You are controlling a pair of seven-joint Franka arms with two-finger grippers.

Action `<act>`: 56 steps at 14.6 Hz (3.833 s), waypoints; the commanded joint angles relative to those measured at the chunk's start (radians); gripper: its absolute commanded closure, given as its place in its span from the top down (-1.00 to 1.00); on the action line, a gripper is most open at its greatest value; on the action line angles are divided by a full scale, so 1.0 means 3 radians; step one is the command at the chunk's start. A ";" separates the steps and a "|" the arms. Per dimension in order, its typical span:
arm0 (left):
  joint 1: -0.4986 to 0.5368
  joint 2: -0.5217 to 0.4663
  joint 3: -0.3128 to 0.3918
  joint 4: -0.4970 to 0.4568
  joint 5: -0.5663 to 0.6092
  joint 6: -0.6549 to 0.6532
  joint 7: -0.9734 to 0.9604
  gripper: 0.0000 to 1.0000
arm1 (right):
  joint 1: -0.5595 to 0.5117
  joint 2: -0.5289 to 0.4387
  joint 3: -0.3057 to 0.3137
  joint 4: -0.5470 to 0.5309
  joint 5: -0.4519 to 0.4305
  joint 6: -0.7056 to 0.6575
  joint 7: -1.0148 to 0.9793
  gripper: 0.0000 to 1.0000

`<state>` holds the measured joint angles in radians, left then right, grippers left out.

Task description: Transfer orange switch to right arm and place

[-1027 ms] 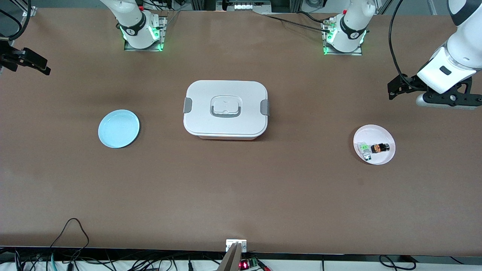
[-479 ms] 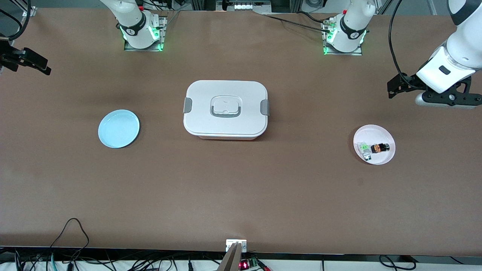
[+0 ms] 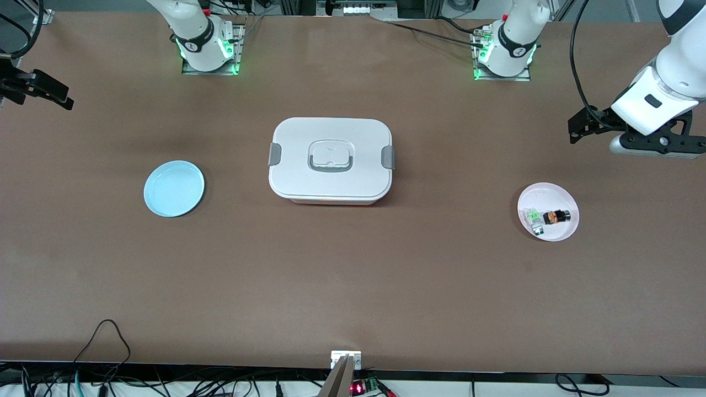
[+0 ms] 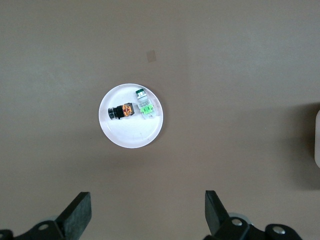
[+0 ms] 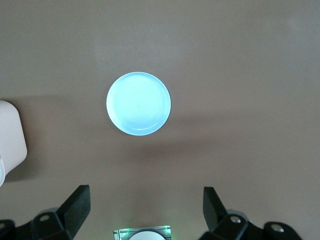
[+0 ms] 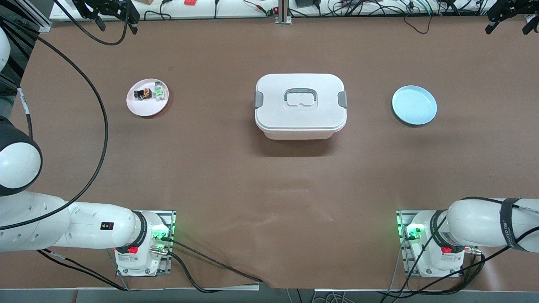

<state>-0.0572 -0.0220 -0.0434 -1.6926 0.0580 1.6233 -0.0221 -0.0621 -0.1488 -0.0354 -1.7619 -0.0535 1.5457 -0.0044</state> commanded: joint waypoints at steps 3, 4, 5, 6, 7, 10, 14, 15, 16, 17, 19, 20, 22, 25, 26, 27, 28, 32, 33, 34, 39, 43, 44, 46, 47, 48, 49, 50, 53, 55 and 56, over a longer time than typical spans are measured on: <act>0.0007 -0.0009 -0.0029 0.0063 0.0103 -0.0083 -0.0003 1.00 | -0.0003 0.0030 -0.0005 0.0095 0.0040 -0.0044 0.0020 1.00; 0.0007 -0.0004 -0.0029 0.0069 0.0103 -0.0083 0.0002 1.00 | -0.0003 0.0031 -0.0005 0.0095 0.0040 -0.0044 0.0030 1.00; 0.0007 0.0007 -0.0029 0.0074 0.0103 -0.0083 0.0002 1.00 | -0.0003 0.0031 -0.0005 0.0095 0.0040 -0.0044 0.0005 1.00; 0.0002 0.0007 -0.0034 0.0079 0.0108 -0.0083 -0.0003 1.00 | 0.0002 0.0031 -0.0005 0.0095 0.0030 -0.0044 -0.0021 1.00; 0.0002 0.0002 -0.0039 0.0079 0.0108 -0.0088 -0.0003 1.00 | 0.0002 0.0031 -0.0005 0.0095 0.0025 -0.0049 -0.0021 1.00; 0.0002 0.0012 -0.0034 0.0079 0.0108 -0.0083 0.0002 1.00 | 0.0002 0.0015 -0.0005 0.0080 0.0030 -0.0060 0.0035 1.00; 0.0002 0.0012 -0.0039 0.0084 0.0108 -0.0078 0.0002 1.00 | -0.0003 -0.0076 0.0000 -0.0068 0.0030 -0.0039 0.0040 1.00; 0.0002 0.0007 -0.0039 0.0079 0.0108 -0.0093 -0.0003 1.00 | 0.0002 -0.0102 -0.0005 -0.0114 0.0035 -0.0014 0.0045 1.00; 0.0002 0.0007 -0.0039 0.0084 0.0103 -0.0088 -0.0003 1.00 | 0.0002 -0.0128 -0.0005 -0.0155 0.0035 0.0027 0.0045 1.00; 0.0002 0.0012 -0.0039 0.0084 0.0108 -0.0078 -0.0003 1.00 | 0.0002 -0.0179 -0.0005 -0.0216 0.0035 0.0053 0.0045 1.00; -0.0003 0.0007 -0.0039 0.0084 0.0103 -0.0093 -0.0013 1.00 | -0.0003 -0.0311 -0.0005 -0.0415 0.0035 0.0180 0.0045 1.00; 0.0002 0.0012 -0.0039 0.0084 0.0103 -0.0093 -0.0003 1.00 | -0.0003 -0.0373 -0.0010 -0.0507 0.0035 0.0252 0.0045 1.00; -0.0003 0.0012 -0.0034 0.0084 0.0103 -0.0088 -0.0003 1.00 | -0.0003 -0.0389 -0.0010 -0.0513 0.0035 0.0247 0.0045 1.00; -0.0004 0.0012 -0.0034 0.0084 0.0103 -0.0088 -0.0003 1.00 | -0.0003 -0.0312 -0.0015 -0.0416 0.0035 0.0216 0.0020 1.00; -0.0004 0.0007 -0.0039 0.0084 0.0103 -0.0093 -0.0008 1.00 | -0.0008 -0.0277 -0.0020 -0.0366 0.0040 0.0216 0.0005 1.00; -0.0004 0.0007 -0.0039 0.0084 0.0103 -0.0093 -0.0003 1.00 | -0.0008 -0.0246 -0.0025 -0.0314 0.0040 0.0196 -0.0006 1.00; -0.0004 0.0002 -0.0039 0.0079 0.0103 -0.0098 -0.0003 1.00 | -0.0008 -0.0241 -0.0025 -0.0284 0.0040 0.0171 -0.0001 1.00; -0.0004 0.0002 -0.0039 0.0079 0.0103 -0.0103 -0.0008 1.00 | -0.0013 -0.0215 -0.0025 -0.0258 0.0050 0.0165 0.0010 1.00; 0.0002 0.0007 -0.0034 0.0084 0.0103 -0.0129 -0.0003 1.00 | -0.0013 -0.0215 -0.0025 -0.0258 0.0045 0.0165 0.0010 1.00; 0.0002 0.0012 -0.0034 0.0084 0.0103 -0.0124 -0.0003 1.00 | -0.0013 -0.0215 -0.0025 -0.0258 0.0045 0.0165 0.0010 1.00; 0.0007 0.0007 -0.0019 0.0084 0.0103 -0.0139 -0.0049 1.00 | -0.0008 -0.0128 -0.0020 -0.0222 0.0045 0.0176 0.0030 1.00; 0.0022 0.0002 0.0022 0.0084 0.0022 -0.0333 -0.0044 1.00 | 0.0008 -0.0036 0.0006 -0.0181 0.0035 0.0176 0.0025 1.00; 0.0037 0.0007 0.0022 0.0084 0.0006 -0.0333 -0.0039 1.00 | 0.0002 -0.0026 0.0006 -0.0176 0.0045 0.0171 0.0035 1.00; 0.0083 0.0027 0.0022 0.0079 0.0006 -0.0339 -0.0029 1.00 | -0.0003 0.0005 -0.0005 -0.0161 0.0056 0.0186 0.0030 1.00; 0.0083 0.0093 0.0022 0.0079 0.0006 -0.0349 0.0002 1.00 | 0.0002 0.0010 0.0000 -0.0135 0.0051 0.0171 0.0025 1.00; 0.0078 0.0175 0.0017 0.0084 0.0006 -0.0374 -0.0018 1.00 | 0.0013 0.0010 0.0011 -0.0125 0.0035 0.0165 0.0020 1.00; 0.0078 0.0226 -0.0003 0.0084 0.0006 -0.0450 -0.0023 1.00 | 0.0028 0.0000 0.0046 -0.0120 0.0035 0.0165 0.0020 1.00; 0.0078 0.0242 -0.0004 0.0089 0.0006 -0.0557 -0.0029 1.00 | 0.0038 -0.0015 0.0168 -0.0120 0.0045 0.0155 0.0020 1.00; 0.0094 0.0303 0.0012 0.0211 0.0031 -0.0686 -0.0018 1.00 | 0.0038 -0.0026 0.0491 -0.0115 -0.0041 0.0063 0.0030 1.00; 0.0109 0.0380 0.0012 0.0247 0.0027 -0.0686 -0.0039 1.00 | 0.0038 -0.0026 0.0491 -0.0109 -0.0021 -0.0003 0.0030 1.00; 0.0109 0.0410 0.0022 0.0253 0.0042 -0.0671 -0.0034 1.00 | 0.0038 -0.0021 0.0486 -0.0104 -0.0026 -0.0034 0.0030 1.00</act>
<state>-0.0282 0.0634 -0.0386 -1.6670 0.0579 1.4477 -0.0300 -0.0459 -0.1552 0.1198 -1.8115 -0.0533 1.5717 0.0065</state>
